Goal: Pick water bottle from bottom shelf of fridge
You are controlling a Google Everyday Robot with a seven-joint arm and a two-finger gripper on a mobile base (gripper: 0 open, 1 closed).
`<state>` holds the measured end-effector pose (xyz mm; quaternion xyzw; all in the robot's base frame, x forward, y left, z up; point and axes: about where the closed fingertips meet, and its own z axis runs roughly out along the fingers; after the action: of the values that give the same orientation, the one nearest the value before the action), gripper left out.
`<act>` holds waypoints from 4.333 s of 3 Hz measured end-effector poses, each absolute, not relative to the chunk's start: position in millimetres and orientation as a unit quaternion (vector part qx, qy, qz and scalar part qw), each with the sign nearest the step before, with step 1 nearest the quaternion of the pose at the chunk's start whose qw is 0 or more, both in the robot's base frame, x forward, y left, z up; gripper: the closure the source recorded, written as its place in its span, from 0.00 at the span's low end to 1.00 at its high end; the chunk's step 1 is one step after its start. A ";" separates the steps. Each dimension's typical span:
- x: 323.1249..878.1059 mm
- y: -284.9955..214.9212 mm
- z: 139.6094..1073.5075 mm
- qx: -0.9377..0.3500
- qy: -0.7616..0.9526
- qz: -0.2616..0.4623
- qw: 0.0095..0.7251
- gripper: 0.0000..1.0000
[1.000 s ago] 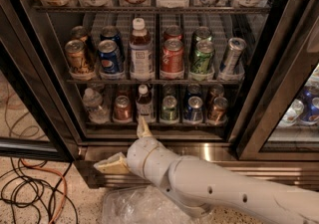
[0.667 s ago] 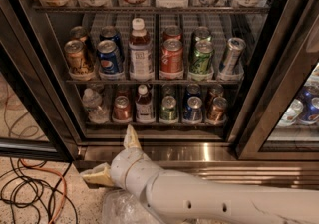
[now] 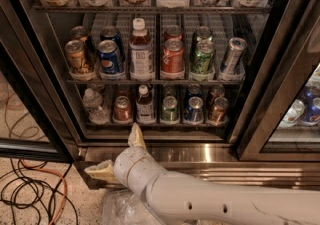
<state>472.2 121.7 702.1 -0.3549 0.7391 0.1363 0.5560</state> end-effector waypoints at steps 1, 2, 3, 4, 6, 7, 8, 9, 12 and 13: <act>472.2 121.7 702.1 -0.355 0.739 0.136 0.556 0.18; 472.2 121.7 702.1 -0.355 0.739 0.136 0.556 0.42; 477.9 120.4 696.8 -0.342 0.741 0.128 0.563 0.53; 510.0 111.1 696.5 -0.321 0.732 0.099 0.593 0.49; 559.4 90.1 716.0 -0.297 0.716 0.082 0.626 0.28; 556.6 90.1 715.0 -0.297 0.715 0.088 0.627 0.51; 555.0 104.7 701.6 -0.292 0.710 0.138 0.626 0.60; 559.6 117.7 686.2 -0.297 0.696 0.195 0.623 0.42; 565.8 140.1 676.1 -0.304 0.667 0.226 0.641 0.40; 564.9 141.8 673.8 -0.305 0.666 0.233 0.640 0.38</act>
Offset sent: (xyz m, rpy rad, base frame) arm 0.0000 0.0000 0.0000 0.0000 0.0000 0.0000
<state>564.9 141.8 673.8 -0.3048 0.6661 0.2325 0.6398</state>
